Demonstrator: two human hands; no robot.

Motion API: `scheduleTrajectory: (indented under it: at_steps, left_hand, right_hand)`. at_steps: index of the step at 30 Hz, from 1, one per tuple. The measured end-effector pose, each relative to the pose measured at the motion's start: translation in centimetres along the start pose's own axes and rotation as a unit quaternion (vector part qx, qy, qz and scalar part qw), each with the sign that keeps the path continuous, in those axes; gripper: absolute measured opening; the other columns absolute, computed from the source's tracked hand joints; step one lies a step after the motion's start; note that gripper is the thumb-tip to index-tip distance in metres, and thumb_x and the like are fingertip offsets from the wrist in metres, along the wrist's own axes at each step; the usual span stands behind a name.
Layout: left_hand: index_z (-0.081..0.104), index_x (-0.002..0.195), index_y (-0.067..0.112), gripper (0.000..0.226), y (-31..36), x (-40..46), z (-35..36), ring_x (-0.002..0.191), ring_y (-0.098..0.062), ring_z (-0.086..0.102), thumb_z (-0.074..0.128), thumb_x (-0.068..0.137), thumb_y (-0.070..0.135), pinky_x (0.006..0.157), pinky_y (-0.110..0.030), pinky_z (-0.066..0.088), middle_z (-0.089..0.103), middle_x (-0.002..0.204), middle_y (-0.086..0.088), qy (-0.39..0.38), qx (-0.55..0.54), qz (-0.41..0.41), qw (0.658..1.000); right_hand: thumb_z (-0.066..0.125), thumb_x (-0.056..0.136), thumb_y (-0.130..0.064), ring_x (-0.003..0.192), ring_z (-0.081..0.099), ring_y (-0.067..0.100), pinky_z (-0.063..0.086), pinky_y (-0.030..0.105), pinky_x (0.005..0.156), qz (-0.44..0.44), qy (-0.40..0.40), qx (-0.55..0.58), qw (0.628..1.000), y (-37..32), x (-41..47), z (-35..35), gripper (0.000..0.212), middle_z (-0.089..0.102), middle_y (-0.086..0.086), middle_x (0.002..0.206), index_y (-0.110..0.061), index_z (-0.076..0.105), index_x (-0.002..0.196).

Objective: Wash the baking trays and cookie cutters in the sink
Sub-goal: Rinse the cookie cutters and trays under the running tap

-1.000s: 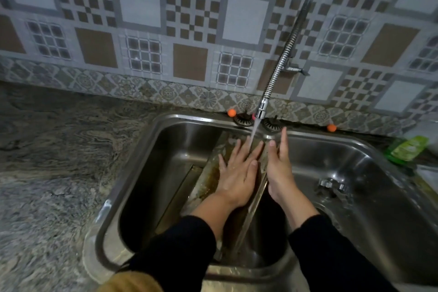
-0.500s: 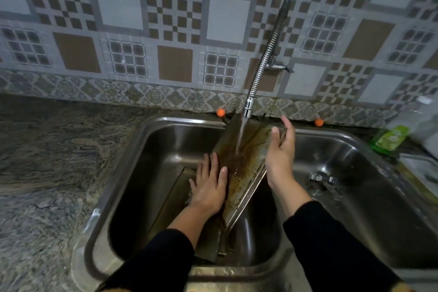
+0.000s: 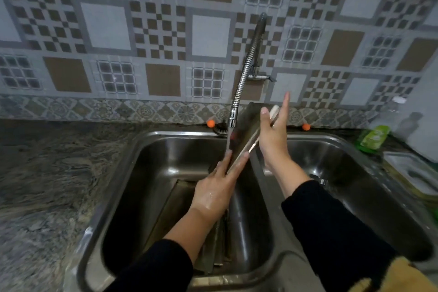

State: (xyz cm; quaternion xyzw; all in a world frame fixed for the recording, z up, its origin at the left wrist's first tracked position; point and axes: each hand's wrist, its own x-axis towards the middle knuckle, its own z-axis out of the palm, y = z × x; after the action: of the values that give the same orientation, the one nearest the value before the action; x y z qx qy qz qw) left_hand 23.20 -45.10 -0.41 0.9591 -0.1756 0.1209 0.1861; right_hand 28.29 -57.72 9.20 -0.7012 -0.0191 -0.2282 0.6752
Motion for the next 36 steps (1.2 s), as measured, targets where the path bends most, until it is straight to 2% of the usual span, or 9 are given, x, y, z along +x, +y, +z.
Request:
scheduleTrajectory:
  at_steps: [2,6,11,16,20,22,25,29,36]
  left_hand:
    - [-0.041,0.125,0.056,0.090,0.9,0.5,-0.4,0.103,-0.026,0.063,0.037,0.101,0.018,0.080,-0.039,0.054,0.015,0.159,-0.005,0.039,-0.043,-0.015,0.998]
    - [-0.007,0.145,0.053,0.067,3.4,1.6,-0.7,0.102,-0.021,0.063,0.034,0.102,0.023,0.088,-0.043,0.052,0.055,0.131,-0.004,0.150,-0.207,-0.015,0.967]
    - [0.010,0.149,0.045,0.057,7.2,3.3,-0.3,0.113,0.022,0.043,0.035,0.103,0.022,0.096,-0.001,0.032,0.043,0.136,0.020,0.192,-0.343,-0.024,0.919]
    - [0.008,0.151,0.037,0.057,10.3,4.2,2.6,0.107,0.023,0.046,0.036,0.103,0.024,0.091,-0.003,0.035,0.046,0.132,0.018,0.119,-0.427,-0.077,0.893]
    - [-0.001,0.152,0.037,0.057,11.9,3.9,6.4,0.132,-0.010,0.041,0.027,0.102,0.041,0.108,-0.031,0.035,0.036,0.149,0.008,-0.001,-0.339,-0.098,0.936]
    - [-0.002,0.153,0.029,0.061,11.7,4.1,8.1,0.147,-0.016,0.009,0.024,0.101,0.048,0.119,-0.045,0.016,0.006,0.162,0.001,-0.095,-0.207,-0.147,0.963]
    - [-0.012,0.152,0.015,0.071,11.5,3.8,10.1,0.144,-0.017,-0.023,0.025,0.101,0.049,0.117,-0.056,-0.003,-0.026,0.157,-0.001,-0.230,-0.025,-0.189,0.954]
    - [-0.012,0.152,0.012,0.074,12.3,3.5,11.6,0.144,-0.018,-0.023,0.025,0.100,0.050,0.119,-0.052,-0.003,-0.026,0.157,-0.003,-0.200,0.058,-0.206,0.956]
    - [-0.011,0.152,0.015,0.076,12.1,3.6,12.4,0.144,-0.016,-0.023,0.024,0.097,0.056,0.119,-0.051,-0.001,-0.024,0.158,0.000,-0.178,0.099,-0.215,0.955]
  right_hand:
    - [0.035,0.101,-0.038,0.143,0.017,0.016,0.024,0.043,0.112,0.019,-0.047,0.004,0.999,0.4,0.4,-1.2,0.059,0.005,-0.005,0.161,-0.045,-0.001,0.148]
    - [0.032,0.101,-0.045,0.146,0.015,0.022,0.021,0.044,0.113,0.082,-0.051,-0.164,0.982,4.1,1.6,-5.1,0.053,0.010,-0.002,0.160,-0.043,0.011,0.149]
    - [0.036,0.098,-0.051,0.143,0.025,0.025,0.028,0.047,0.113,0.159,-0.099,-0.178,0.966,6.8,2.8,-10.0,0.054,0.015,-0.001,0.159,-0.051,0.011,0.146]
    - [0.047,0.096,-0.046,0.143,0.021,0.031,0.025,0.044,0.112,0.187,-0.098,-0.274,0.938,8.1,3.4,-15.3,0.065,0.006,0.007,0.159,-0.039,0.014,0.151]
    - [0.052,0.092,-0.049,0.142,0.022,0.034,0.029,0.050,0.110,0.220,-0.118,-0.363,0.898,11.2,3.4,-20.5,0.074,0.004,0.006,0.159,-0.039,0.010,0.151]
    - [0.056,0.090,-0.048,0.139,0.026,0.036,0.032,0.053,0.109,0.249,-0.129,-0.394,0.875,13.1,3.0,-22.9,0.078,0.005,0.006,0.157,-0.038,0.009,0.151]
    - [0.061,0.087,-0.048,0.133,0.035,0.037,0.036,0.053,0.107,0.290,-0.167,-0.437,0.835,16.1,2.1,-25.3,0.083,0.009,0.007,0.154,-0.037,0.010,0.151]
    - [0.063,0.086,-0.045,0.135,0.032,0.035,0.033,0.049,0.109,0.347,-0.225,-0.449,0.792,19.8,1.3,-26.0,0.083,0.010,0.010,0.154,-0.034,0.013,0.151]
    - [0.069,0.086,-0.030,0.143,0.019,0.035,0.024,0.043,0.114,0.385,-0.273,-0.425,0.772,24.7,0.8,-23.5,0.096,-0.006,0.013,0.158,-0.023,0.001,0.153]
